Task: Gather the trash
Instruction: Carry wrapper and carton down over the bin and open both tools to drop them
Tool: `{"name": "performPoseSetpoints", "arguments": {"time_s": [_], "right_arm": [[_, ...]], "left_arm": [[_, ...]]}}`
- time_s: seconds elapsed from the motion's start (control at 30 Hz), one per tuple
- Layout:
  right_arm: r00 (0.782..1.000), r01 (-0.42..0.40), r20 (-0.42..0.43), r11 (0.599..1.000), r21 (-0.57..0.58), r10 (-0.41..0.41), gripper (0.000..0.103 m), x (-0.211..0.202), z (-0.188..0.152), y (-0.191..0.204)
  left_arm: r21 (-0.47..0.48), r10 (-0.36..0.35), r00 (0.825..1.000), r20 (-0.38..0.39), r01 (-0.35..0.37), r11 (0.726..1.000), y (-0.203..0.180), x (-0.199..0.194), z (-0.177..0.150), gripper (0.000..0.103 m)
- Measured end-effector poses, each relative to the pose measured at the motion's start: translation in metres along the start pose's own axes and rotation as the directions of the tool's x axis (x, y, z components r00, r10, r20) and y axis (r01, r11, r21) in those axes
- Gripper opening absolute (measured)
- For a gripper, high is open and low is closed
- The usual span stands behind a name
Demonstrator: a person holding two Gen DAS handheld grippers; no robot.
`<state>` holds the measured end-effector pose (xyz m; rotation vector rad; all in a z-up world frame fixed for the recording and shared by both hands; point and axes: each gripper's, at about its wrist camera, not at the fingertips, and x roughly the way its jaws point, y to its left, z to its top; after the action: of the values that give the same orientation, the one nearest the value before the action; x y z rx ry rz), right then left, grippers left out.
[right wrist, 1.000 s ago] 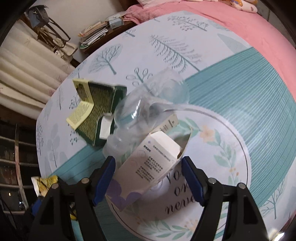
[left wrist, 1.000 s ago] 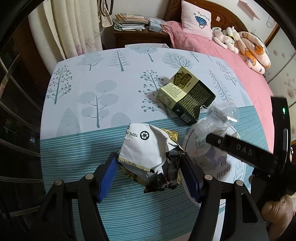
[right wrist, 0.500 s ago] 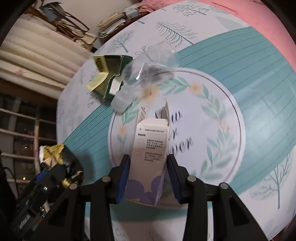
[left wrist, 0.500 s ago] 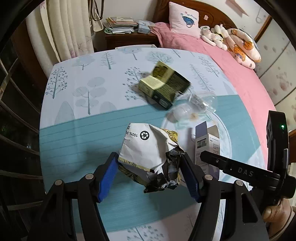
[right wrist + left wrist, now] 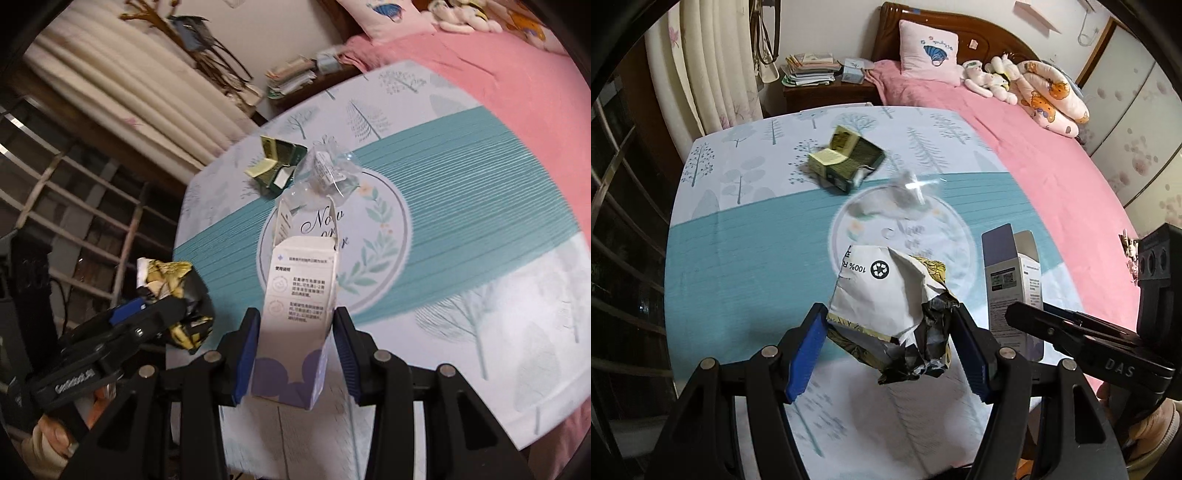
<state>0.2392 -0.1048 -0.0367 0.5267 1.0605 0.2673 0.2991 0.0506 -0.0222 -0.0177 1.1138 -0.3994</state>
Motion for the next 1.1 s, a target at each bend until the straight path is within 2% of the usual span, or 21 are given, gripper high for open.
{"name": "performPoseSetpoints", "arguments": {"time_s": [0.33,0.53,0.7,0.83,1.1], "right_arm": [[0.998,-0.056,0.009,0.982,-0.182,0.058,0.040,-0.092,-0.061,-0.048],[0.997,-0.078,-0.010,0.968,-0.237,0.078,0.040,-0.127,-0.101,-0.078],[0.995,-0.090,-0.057,0.965,-0.246,0.078,0.040,-0.134,-0.138,-0.101],[0.992,-0.097,-0.097,0.975,-0.199,0.079,0.040,-0.129,-0.166,-0.121],[0.983,-0.069,-0.179,0.983,-0.172,0.037,0.041,-0.090,-0.213,-0.145]], "left_arm": [[-0.014,0.037,0.997,0.061,-0.037,0.999,-0.101,-0.043,-0.077,0.066],[-0.029,0.051,0.996,0.079,-0.049,0.998,-0.152,-0.059,-0.132,0.066],[-0.048,0.053,0.998,0.036,-0.052,0.998,-0.178,-0.061,-0.176,0.066],[-0.020,0.074,0.997,-0.008,-0.074,0.997,-0.192,-0.055,-0.205,0.066],[-0.016,0.081,0.990,-0.116,-0.084,0.996,-0.187,-0.010,-0.251,0.066]]}}
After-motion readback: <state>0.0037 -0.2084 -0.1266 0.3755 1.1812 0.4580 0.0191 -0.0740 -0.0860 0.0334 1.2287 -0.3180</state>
